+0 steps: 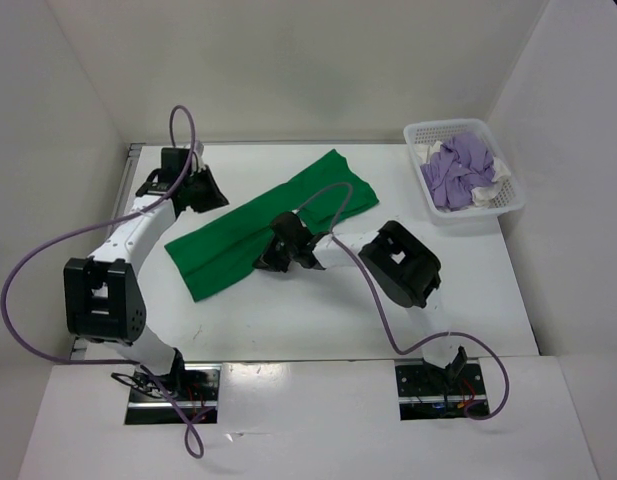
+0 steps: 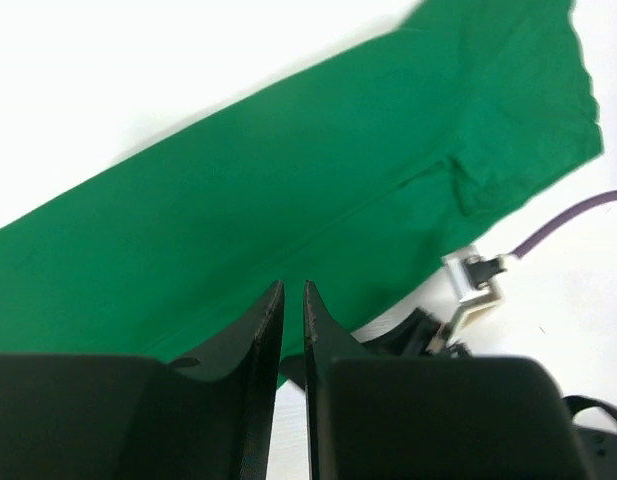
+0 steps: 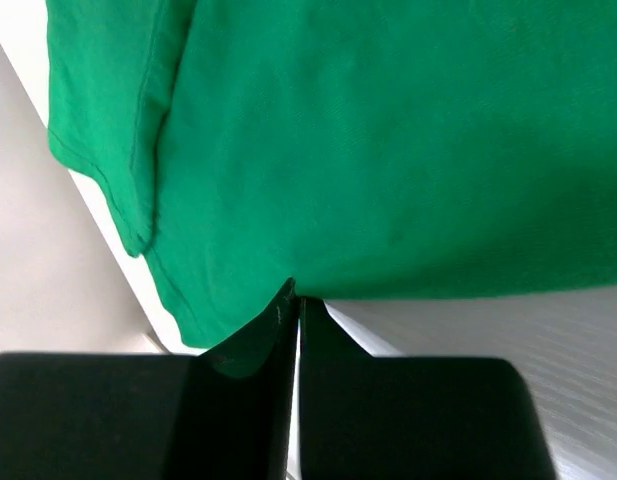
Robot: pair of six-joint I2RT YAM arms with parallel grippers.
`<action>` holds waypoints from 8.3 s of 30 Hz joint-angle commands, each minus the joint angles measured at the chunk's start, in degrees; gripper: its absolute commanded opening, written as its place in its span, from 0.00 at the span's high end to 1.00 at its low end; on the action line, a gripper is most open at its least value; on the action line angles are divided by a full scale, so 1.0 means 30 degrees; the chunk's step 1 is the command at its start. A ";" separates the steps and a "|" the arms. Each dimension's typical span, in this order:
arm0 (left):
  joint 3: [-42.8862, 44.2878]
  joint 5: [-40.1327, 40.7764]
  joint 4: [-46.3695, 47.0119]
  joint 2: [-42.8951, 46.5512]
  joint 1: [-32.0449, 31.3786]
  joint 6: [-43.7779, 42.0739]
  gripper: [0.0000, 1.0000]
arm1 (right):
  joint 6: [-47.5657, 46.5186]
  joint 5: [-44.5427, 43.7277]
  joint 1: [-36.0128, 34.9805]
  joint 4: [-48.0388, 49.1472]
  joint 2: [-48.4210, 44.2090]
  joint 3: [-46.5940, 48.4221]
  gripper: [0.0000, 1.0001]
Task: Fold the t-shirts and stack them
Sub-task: Rotate the tshirt 90 degrees, then grab the bottom of the folded rectangular tshirt with both arms, then fold the folded rectangular tshirt in 1/3 of the way
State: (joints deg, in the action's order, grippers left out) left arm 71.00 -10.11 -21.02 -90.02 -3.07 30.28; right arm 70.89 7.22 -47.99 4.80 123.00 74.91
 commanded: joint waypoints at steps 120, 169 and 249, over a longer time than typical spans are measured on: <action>-1.0218 -0.1152 -0.2952 0.5244 -0.6298 0.4753 0.41 | -0.5147 0.3803 0.3312 -0.6699 -1.7473 -1.5595 0.47; -1.2623 -0.2373 -0.1142 0.7242 -0.6301 0.7982 0.42 | -0.4031 0.3774 0.1875 -0.4002 -1.5160 -1.5626 0.60; -0.0179 -0.1671 -0.0964 -0.2157 -0.3781 0.4554 0.98 | -1.2674 0.3100 0.9577 -1.0505 -0.9893 -0.2774 1.00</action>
State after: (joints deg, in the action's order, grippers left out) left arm 65.67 -17.87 -26.50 -93.41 -14.57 46.11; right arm 37.65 18.20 -20.73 -25.32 89.93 60.75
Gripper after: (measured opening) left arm 0.019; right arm 0.005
